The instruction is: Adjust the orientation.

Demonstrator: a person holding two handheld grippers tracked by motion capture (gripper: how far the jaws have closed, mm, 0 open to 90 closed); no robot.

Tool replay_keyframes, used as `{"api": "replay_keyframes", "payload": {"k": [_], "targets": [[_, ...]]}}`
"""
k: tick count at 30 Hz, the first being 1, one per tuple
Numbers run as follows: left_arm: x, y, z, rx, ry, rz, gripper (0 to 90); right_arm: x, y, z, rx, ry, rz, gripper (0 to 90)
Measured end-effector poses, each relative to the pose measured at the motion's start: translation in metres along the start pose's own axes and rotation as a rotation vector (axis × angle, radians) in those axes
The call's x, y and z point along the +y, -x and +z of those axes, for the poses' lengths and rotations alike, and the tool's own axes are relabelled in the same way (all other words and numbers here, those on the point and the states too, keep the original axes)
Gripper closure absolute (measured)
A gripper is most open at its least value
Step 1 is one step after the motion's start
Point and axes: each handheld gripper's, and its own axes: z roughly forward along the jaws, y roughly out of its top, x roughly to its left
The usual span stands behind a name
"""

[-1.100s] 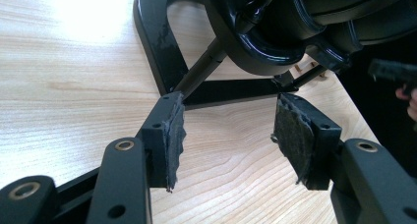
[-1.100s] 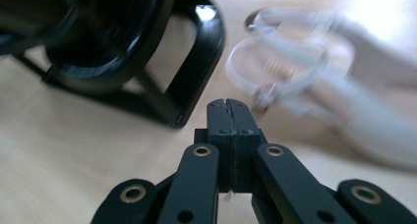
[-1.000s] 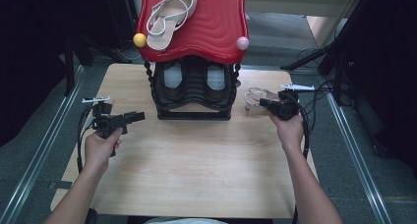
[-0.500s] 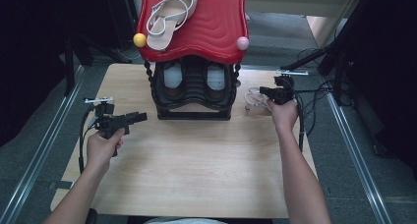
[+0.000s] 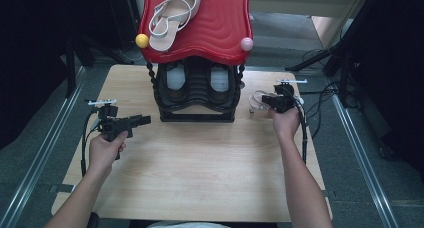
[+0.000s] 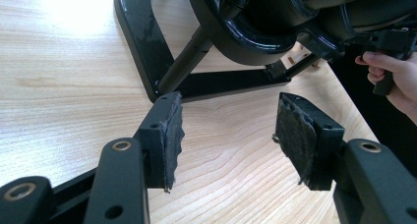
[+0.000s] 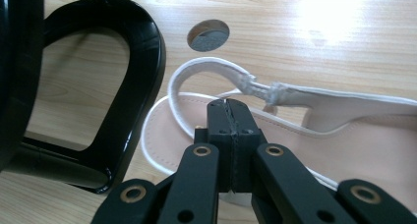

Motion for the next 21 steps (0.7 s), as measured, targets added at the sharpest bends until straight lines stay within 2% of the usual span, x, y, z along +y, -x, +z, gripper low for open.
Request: {"api": "replay_keyframes", "payload": {"k": [11, 15, 17, 21], "targets": [[0.000, 0.001, 0.000, -0.013, -0.002, 0.000, 42.2, -0.008, 0.006, -0.006, -0.007, -0.026, -0.004, 90.0], [0.000, 0.001, 0.001, -0.009, -0.003, 0.001, 42.5, -0.013, 0.009, -0.010, -0.013, -0.033, -0.003, 90.0], [0.000, 0.001, 0.000, -0.008, -0.003, 0.003, 42.5, -0.015, 0.011, -0.011, -0.021, -0.050, -0.018, 90.0], [0.000, 0.001, 0.000, -0.005, -0.002, 0.001, 42.6, -0.020, 0.016, -0.015, -0.014, -0.052, -0.016, 90.0]]}}
